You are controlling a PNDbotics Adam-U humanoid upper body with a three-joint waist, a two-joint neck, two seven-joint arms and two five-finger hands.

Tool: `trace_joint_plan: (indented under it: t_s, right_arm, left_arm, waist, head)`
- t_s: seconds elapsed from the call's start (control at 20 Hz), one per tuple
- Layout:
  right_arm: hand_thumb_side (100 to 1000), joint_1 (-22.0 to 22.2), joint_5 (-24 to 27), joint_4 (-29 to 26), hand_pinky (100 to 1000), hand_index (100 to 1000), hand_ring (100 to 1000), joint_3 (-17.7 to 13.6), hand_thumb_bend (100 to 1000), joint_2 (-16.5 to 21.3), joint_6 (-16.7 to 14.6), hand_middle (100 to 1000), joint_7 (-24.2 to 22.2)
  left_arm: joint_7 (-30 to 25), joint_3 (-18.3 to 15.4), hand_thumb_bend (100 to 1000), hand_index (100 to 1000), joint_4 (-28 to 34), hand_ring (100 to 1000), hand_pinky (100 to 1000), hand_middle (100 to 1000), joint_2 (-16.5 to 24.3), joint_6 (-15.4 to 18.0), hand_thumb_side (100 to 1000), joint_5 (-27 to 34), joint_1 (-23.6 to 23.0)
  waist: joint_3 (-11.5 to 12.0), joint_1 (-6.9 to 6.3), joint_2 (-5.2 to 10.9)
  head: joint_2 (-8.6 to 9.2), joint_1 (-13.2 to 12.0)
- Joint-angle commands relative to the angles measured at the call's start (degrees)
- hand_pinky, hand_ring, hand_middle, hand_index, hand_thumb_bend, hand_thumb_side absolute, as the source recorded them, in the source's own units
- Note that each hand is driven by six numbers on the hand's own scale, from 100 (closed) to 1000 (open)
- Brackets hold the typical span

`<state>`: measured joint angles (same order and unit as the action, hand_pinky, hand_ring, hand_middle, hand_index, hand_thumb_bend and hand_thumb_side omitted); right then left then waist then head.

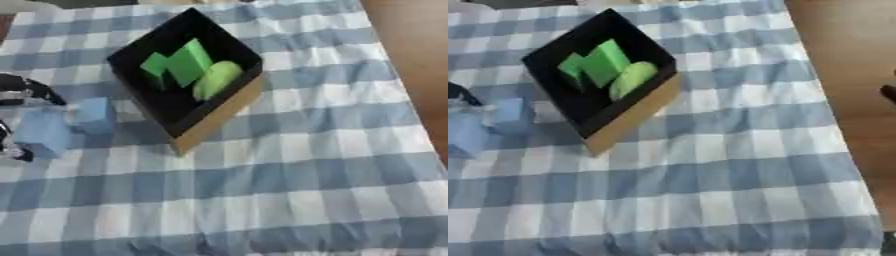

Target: Pick up objects on the table and place them in the box.

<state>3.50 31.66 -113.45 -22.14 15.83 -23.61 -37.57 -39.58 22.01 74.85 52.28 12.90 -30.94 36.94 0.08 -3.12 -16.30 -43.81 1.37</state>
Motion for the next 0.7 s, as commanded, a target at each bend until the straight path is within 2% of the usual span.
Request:
trace_joint_plan:
  t_s: [0.05, 0.2, 0.35, 0.55, 0.7]
  right_arm:
    - [550, -0.3, -0.4, -1.1, 949, 961, 1000, -0.1, 100, 0.6, 0.2, 454, 0.0]
    - [549, -0.2, -0.4, -1.1, 950, 961, 1000, -0.2, 100, 0.6, 0.2, 454, 0.1]
    - [549, -0.2, -0.5, -1.1, 950, 962, 1000, -0.2, 100, 0.5, 0.2, 454, 0.1]
    - [548, -0.1, -0.4, -1.1, 950, 961, 1000, -0.3, 100, 0.7, 0.0, 455, 0.2]
    - [547, 0.1, -0.3, -1.1, 950, 961, 1000, -0.3, 100, 0.8, -0.2, 455, 0.2]
  left_arm:
    - [0.8, -0.3, 599, 797, 0.1, 827, 883, 678, 1.3, -0.9, 137, -0.1, 1.1]
    - [0.9, -0.7, 555, 722, 0.6, 764, 844, 583, 1.5, -1.3, 113, 0.2, 0.9]
    - [0.8, -1.5, 510, 678, 1.4, 724, 812, 541, 1.7, -1.8, 100, 0.5, 0.6]
    - [1.7, -4.2, 451, 663, 4.3, 702, 801, 523, 1.7, -2.6, 100, 0.6, 1.5]
    - [2.6, -6.1, 420, 666, 7.2, 701, 803, 525, 1.0, -3.1, 100, 0.0, 4.0]
  waist:
    - [0.1, -0.43, 0.44]
    - [0.1, -0.43, 0.48]
    - [0.2, -0.41, 0.49]
    - [0.4, -0.37, 0.59]
    - [0.7, -0.37, 0.77]
  head:
    - [-0.23, -0.2]
    - [-0.27, -0.2]
    - [-0.30, -0.2]
    - [-0.31, -0.1]
    - [-0.31, 0.2]
